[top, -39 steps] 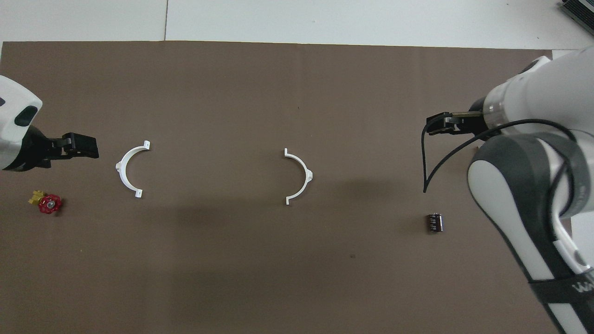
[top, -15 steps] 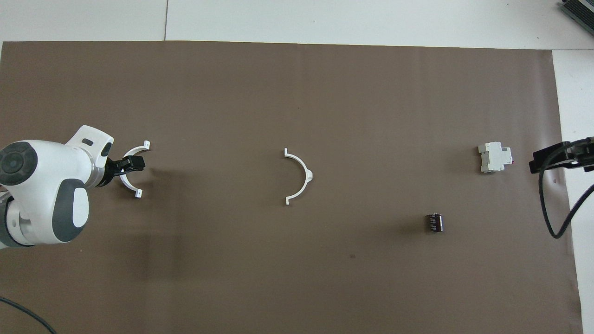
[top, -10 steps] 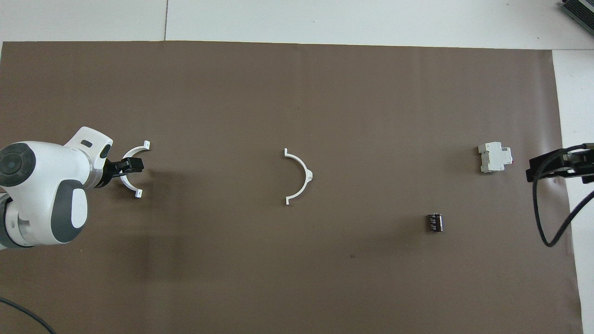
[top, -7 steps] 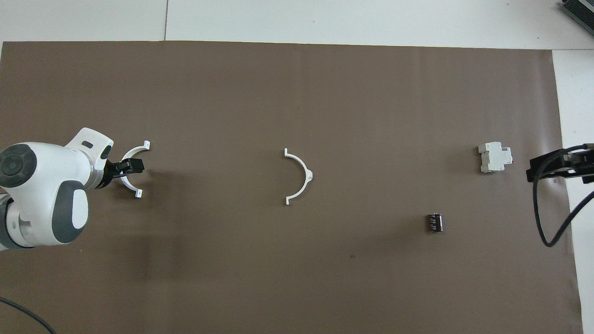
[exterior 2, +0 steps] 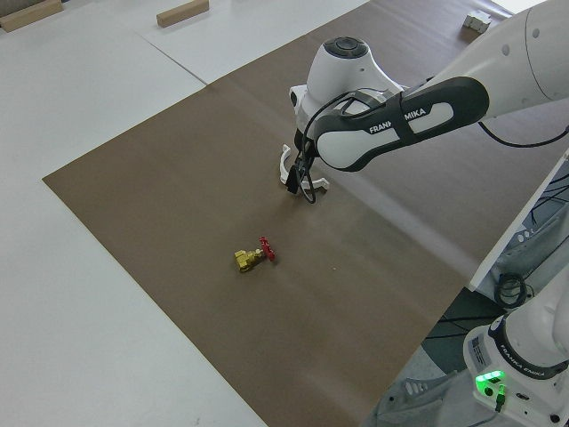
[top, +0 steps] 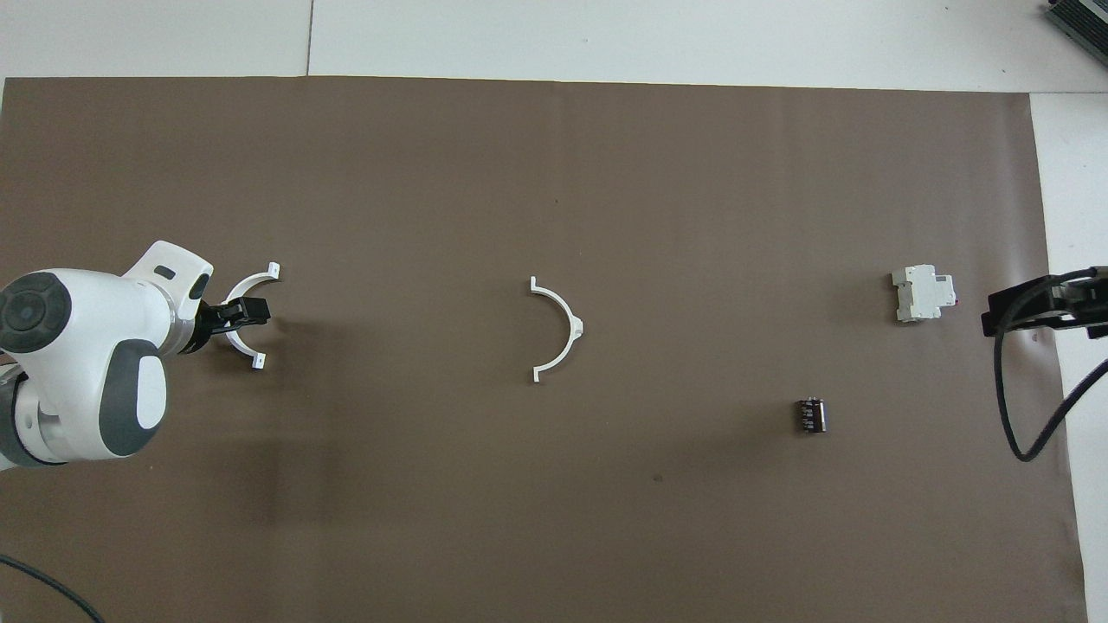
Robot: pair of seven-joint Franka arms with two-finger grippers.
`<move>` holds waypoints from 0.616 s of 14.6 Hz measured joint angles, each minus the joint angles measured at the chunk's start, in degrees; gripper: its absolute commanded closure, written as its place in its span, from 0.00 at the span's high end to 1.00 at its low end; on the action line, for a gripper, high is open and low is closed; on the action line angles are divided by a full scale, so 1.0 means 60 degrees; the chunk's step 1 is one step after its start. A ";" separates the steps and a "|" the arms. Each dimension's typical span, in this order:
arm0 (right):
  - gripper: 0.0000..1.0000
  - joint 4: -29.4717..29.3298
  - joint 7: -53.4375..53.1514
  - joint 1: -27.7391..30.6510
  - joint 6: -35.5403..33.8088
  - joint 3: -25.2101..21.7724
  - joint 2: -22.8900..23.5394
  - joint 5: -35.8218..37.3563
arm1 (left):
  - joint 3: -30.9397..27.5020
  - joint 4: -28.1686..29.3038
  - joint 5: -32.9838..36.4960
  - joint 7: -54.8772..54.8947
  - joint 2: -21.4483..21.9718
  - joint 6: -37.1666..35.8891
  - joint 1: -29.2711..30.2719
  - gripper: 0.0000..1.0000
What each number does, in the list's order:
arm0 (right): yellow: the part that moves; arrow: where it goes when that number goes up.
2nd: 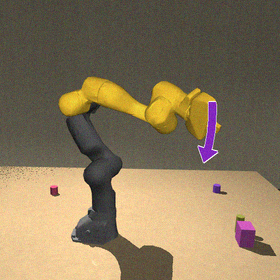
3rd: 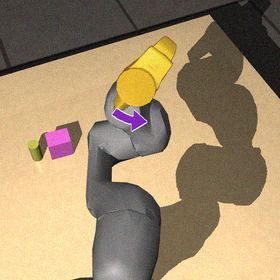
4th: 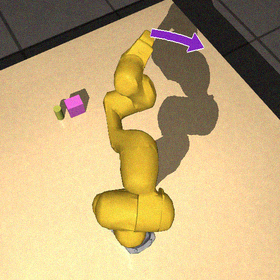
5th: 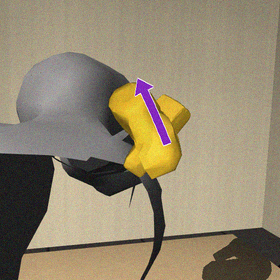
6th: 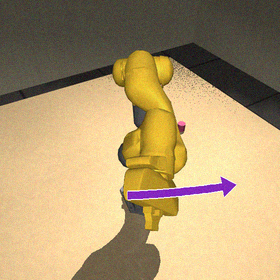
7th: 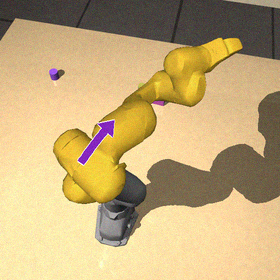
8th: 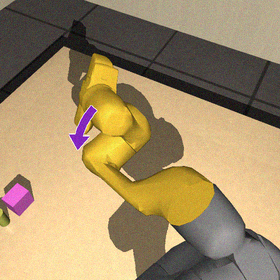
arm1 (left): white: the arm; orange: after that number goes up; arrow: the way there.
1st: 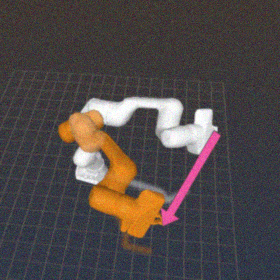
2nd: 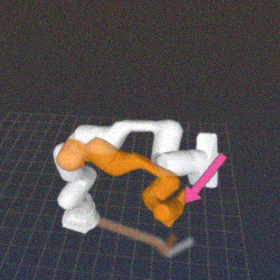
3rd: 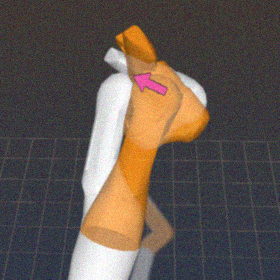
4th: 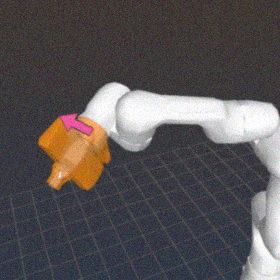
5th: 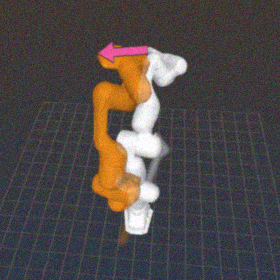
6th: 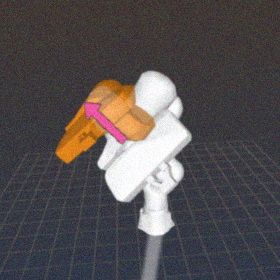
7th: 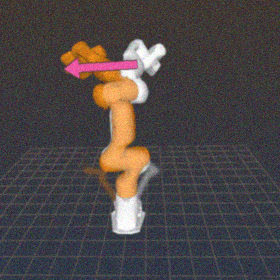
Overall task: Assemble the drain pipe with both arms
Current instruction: 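Grasp the other white clamp half with the left gripper, then carry the clamp half toward the centered half with the left gripper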
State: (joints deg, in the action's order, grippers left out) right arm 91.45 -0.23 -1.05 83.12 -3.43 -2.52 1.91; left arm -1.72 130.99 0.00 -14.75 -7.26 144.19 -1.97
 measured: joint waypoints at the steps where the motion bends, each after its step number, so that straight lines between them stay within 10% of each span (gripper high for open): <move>1: 1.00 0.0004 0.0000 0.0000 0.0000 0.0000 0.0000 0.0000 | 0.0000 0.0002 0.0000 0.0000 -0.0001 0.0007 0.0000 0.76; 6: 1.00 0.0005 0.0000 0.0000 0.0000 0.0000 0.0000 -0.0001 | 0.0000 0.0010 0.0000 0.0080 -0.0004 0.0021 0.0000 0.20; 9: 1.00 0.0005 0.0000 0.0000 0.0000 0.0000 0.0000 -0.0002 | -0.0012 0.0018 0.0000 0.0348 -0.0004 0.0022 0.0005 0.04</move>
State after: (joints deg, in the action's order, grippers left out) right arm 91.48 -0.23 -1.05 83.12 -3.43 -2.52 1.90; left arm -1.80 131.10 0.00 -12.67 -7.29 144.32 -1.95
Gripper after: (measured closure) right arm 0.000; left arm 0.855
